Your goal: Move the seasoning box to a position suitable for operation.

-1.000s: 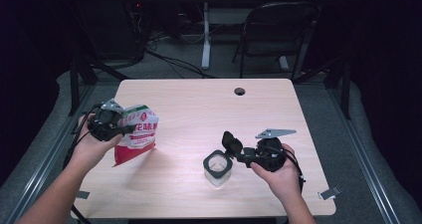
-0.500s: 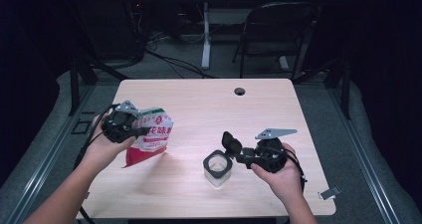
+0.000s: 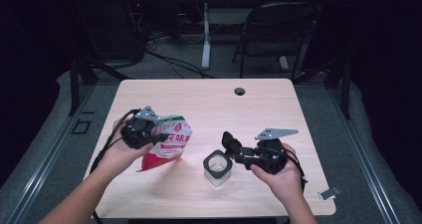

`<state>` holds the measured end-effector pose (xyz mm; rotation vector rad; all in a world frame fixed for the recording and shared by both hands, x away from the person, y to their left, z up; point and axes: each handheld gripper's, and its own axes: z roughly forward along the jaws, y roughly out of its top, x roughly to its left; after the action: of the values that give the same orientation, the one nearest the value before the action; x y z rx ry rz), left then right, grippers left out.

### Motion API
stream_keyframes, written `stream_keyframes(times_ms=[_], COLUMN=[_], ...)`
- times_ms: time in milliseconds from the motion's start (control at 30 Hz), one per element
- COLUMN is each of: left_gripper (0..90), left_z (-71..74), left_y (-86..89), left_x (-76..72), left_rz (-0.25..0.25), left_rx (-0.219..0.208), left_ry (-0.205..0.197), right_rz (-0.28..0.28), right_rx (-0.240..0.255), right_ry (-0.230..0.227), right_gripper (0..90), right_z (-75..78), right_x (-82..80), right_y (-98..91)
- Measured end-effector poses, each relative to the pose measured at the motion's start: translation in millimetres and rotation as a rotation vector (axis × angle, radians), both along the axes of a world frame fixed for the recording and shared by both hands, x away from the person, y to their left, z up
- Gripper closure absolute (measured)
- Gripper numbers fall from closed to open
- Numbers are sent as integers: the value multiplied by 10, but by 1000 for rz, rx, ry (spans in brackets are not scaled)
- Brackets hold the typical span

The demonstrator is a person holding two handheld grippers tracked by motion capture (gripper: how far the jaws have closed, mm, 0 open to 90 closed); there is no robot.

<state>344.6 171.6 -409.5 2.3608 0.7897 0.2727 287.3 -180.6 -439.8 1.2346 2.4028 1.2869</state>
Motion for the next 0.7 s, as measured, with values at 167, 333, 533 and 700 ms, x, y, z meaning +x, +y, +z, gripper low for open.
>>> stream_keyframes(times_ms=[167,333,533,700], left_gripper=[900,900,900,900], left_z=[-42,-88,-150,-183], left_y=[-108,-160,-174,-172], left_x=[-55,-85,-132,-208], left_rz=[-24,-41,-52,-68], left_rx=[-9,-28,-54,-63], left_ry=[2,3,10,13], right_rz=[10,19,30,46], right_rx=[1,-4,-15,-28], right_ry=[-4,0,7,18], right_gripper=[606,607,606,607], right_z=[-1,-15,-43,-71], right_x=[-9,-2,0,4], right_y=[37,67,117,184])
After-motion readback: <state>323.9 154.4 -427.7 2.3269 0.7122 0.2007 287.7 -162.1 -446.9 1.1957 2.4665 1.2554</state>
